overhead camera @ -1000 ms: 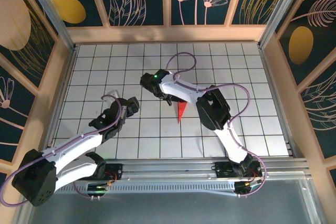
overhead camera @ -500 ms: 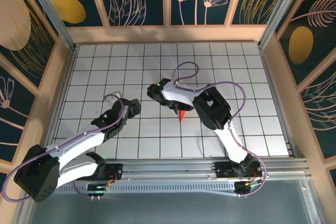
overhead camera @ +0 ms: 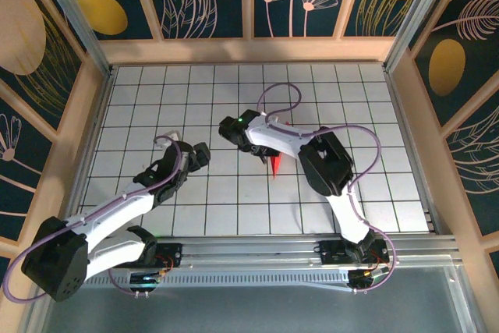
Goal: Fold a paper plane with a square sheet of paper (fold left side to right side)
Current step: Pick up the paper plane at the center of the table, then place the paper plane at the center of the table.
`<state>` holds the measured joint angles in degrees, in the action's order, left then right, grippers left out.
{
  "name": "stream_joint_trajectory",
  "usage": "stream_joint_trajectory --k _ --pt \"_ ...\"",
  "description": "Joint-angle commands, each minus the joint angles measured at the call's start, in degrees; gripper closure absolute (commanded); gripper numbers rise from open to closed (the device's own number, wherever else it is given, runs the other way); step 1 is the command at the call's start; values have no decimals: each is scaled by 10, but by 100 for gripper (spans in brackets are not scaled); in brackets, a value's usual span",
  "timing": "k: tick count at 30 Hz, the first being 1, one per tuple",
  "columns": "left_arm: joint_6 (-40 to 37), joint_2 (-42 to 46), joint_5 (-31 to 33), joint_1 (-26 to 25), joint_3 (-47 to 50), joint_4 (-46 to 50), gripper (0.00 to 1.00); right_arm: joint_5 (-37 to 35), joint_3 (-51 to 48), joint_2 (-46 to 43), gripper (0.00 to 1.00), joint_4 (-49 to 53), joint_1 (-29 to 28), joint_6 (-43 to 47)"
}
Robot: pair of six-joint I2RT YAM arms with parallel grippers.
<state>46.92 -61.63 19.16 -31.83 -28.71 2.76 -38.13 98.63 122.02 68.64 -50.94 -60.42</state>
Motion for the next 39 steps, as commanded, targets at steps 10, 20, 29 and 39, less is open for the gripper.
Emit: stream_joint_trajectory --k 10,20,29,39 --pt "0 52 -266 115 -20 -35 1 291 -234 -304 100 -441 104 288" --pt "35 -8 -442 135 -36 -118 12 677 -497 -388 100 -828 236 247" --pt "66 -98 -512 135 -56 -178 32 770 -587 -303 100 -1028 243 178" --pt "67 -176 -500 109 -82 -177 39 754 -611 -212 100 -1048 243 185"
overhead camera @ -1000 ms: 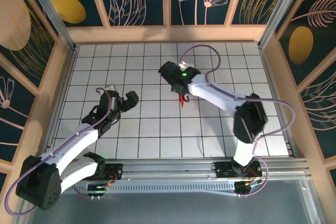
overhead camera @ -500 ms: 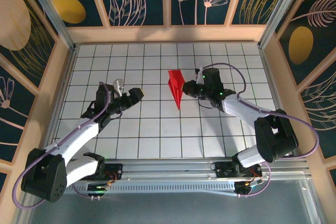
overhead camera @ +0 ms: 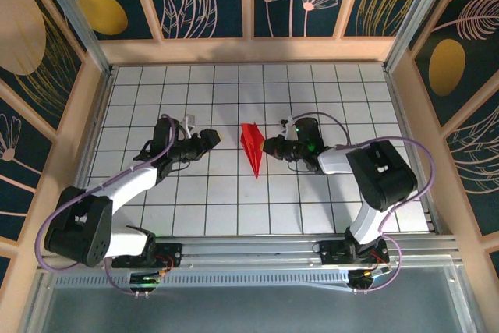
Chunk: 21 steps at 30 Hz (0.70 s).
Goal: Fold a paper plane with a square sheet of paper (fold left side to right side)
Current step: Place the paper plane at the center of the table.
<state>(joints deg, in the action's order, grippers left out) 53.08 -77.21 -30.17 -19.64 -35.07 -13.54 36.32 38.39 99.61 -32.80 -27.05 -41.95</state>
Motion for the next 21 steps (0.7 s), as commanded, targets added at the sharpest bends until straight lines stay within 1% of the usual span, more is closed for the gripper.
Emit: stream_joint_trajectory --k 1,6,12,16,21 --pt "6 -31 -2 -20 -23 -14 39 7 -11 14 100 -31 4 3" --pt "10 -83 19 -42 -48 -19 41 -3 -13 21 100 -18 5 14" --pt "1 -152 19 -62 -95 -15 45 -1 -17 30 100 -25 6 11" --pt "2 -191 25 -66 -115 -19 51 0 -15 32 100 -24 6 10" --pt "-2 -237 16 -75 -140 -24 52 -1 -13 32 100 -18 6 14"
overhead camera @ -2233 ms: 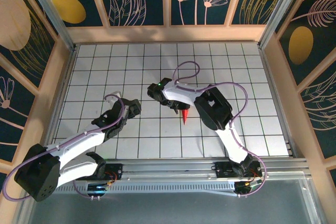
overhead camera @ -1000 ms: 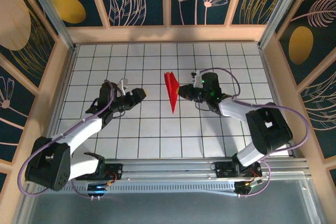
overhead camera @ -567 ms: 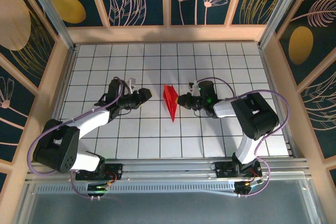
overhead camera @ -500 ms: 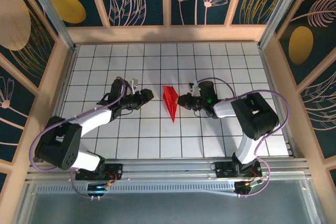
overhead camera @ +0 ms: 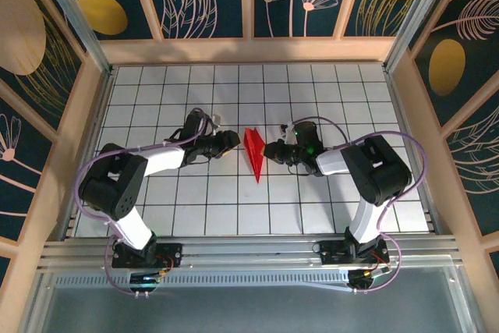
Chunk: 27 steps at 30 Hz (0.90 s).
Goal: Fold a paper plane with a square sheet of paper (fold left side to right side)
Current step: Place the paper plane at the center of the table, then pick up the paper plane at the center of the table.
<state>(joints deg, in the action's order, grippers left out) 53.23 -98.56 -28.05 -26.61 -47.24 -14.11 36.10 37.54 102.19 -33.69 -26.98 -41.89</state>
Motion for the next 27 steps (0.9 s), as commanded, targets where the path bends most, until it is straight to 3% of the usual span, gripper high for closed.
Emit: stream_joint_trajectory --k 1,16,27 --pt "-3 -30 -6 -6 -22 -20 53 1 -5 7 100 -8 5 14" --pt "1 -85 -15 -17 -55 -32 63 8 2 16 100 -4 5 13" --pt "4 -95 -16 -20 -59 -40 94 15 7 22 100 -2 5 12"
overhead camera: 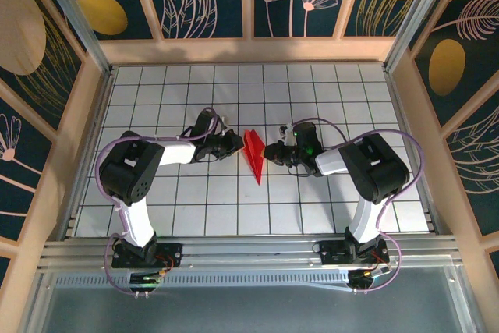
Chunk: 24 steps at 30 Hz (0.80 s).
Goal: Fold a paper plane with a square sheet of paper (fold left side to right side)
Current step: Pick up the paper plane at the center of the table.
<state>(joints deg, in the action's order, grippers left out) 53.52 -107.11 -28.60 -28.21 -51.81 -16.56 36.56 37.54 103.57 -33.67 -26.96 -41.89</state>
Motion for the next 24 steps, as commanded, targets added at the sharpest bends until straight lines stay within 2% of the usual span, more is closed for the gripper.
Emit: stream_joint_trajectory --k 1,5,8,13,18,20,24 --pt "0 -8 -9 -3 -14 -16 97 11 8 9 100 0 5 13" --pt "-1 0 -4 -3 -11 -9 100 -2 14 4 100 33 5 28" --pt "-3 12 7 -3 -6 4 100 -40 31 -11 100 99 5 63" --pt "-7 24 15 -3 0 15 100 -71 47 -36 85 153 7 87" --pt "-5 28 14 -3 3 11 100 -132 62 -87 56 242 6 121" --pt "-2 30 13 -4 4 10 100 -158 72 -113 52 285 6 135" --pt "10 30 5 -4 7 -3 100 -169 101 -159 51 357 -8 149"
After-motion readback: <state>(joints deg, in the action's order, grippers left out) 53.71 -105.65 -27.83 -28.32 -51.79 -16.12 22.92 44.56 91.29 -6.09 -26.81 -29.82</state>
